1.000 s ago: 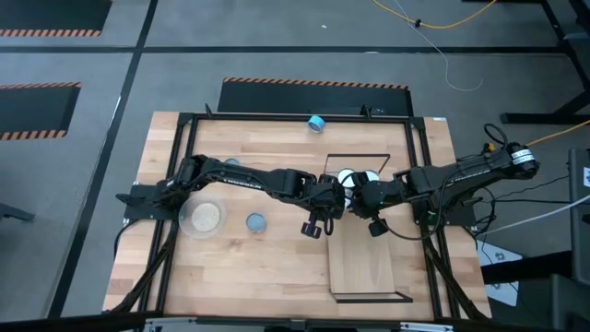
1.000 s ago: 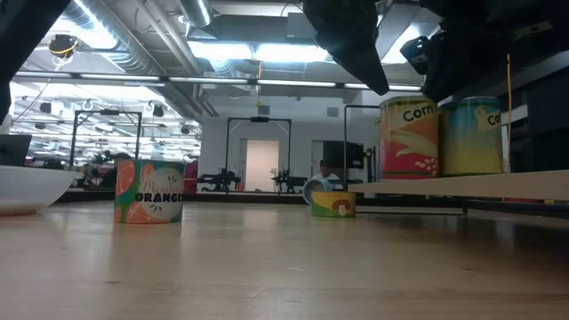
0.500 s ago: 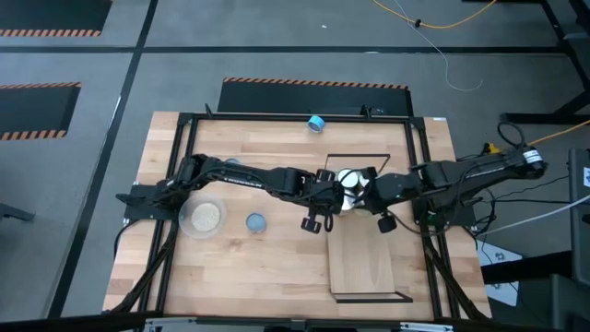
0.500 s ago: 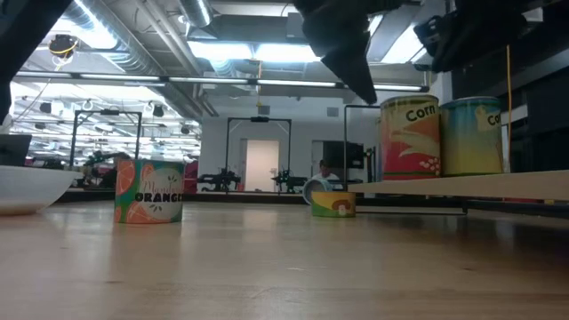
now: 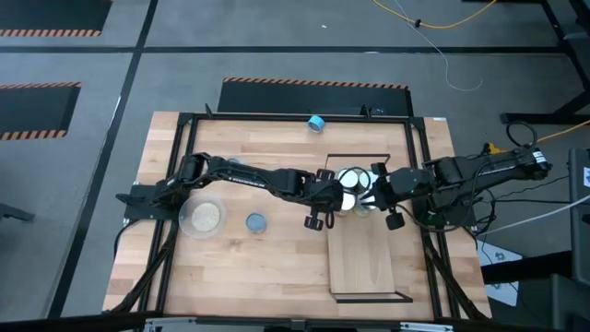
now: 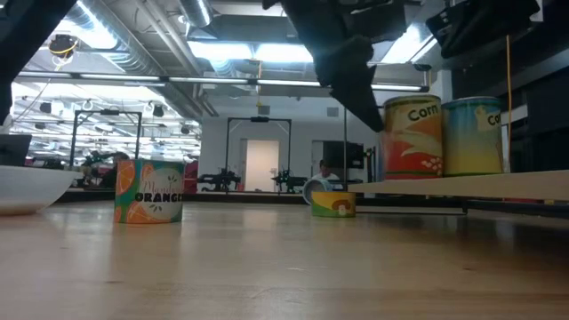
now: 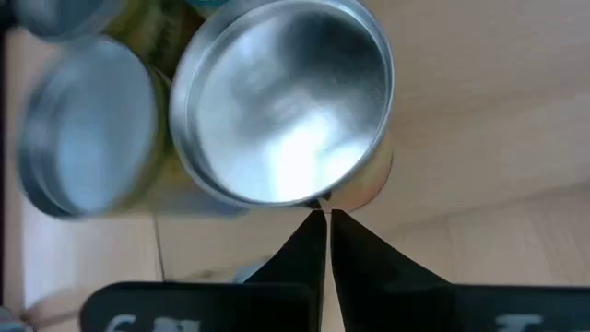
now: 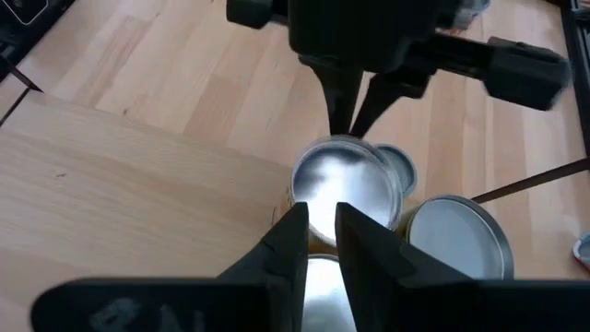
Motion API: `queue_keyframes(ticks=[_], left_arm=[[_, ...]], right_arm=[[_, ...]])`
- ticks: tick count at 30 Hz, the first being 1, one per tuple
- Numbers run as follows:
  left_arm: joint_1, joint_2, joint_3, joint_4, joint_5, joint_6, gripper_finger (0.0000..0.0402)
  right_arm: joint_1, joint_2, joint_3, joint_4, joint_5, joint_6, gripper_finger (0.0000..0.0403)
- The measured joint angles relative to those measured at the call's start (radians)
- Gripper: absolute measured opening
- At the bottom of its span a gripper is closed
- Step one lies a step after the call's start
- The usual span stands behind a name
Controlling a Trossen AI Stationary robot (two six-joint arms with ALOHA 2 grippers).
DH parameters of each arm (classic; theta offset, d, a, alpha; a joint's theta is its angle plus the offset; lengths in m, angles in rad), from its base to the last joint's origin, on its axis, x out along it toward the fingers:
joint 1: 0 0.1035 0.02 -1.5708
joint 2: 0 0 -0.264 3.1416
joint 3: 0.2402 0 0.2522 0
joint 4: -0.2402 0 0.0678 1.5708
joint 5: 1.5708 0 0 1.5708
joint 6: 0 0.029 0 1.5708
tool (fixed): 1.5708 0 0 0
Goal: Pick and place cans onto a shelf
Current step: Put the orange can onto the shelf aligned with the light blue can, then put the green can onto the shelf
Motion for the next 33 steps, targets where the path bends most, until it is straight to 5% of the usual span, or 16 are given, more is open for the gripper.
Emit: queue_keyframes(ticks=[21, 33], left_arm=[[-0.002, -0.043, 0.008, 0.032, -0.006, -0.004, 0.0005], [-0.003, -0.296, 0.010, -0.297, -0.007, -0.132, 0.0002]], right_arm=[[0.000, 0.000, 0.000, 0.000, 0.000, 0.001, 0.0064], [0.000, 0.000, 0.000, 0.000, 0.000, 0.001, 0.0064]])
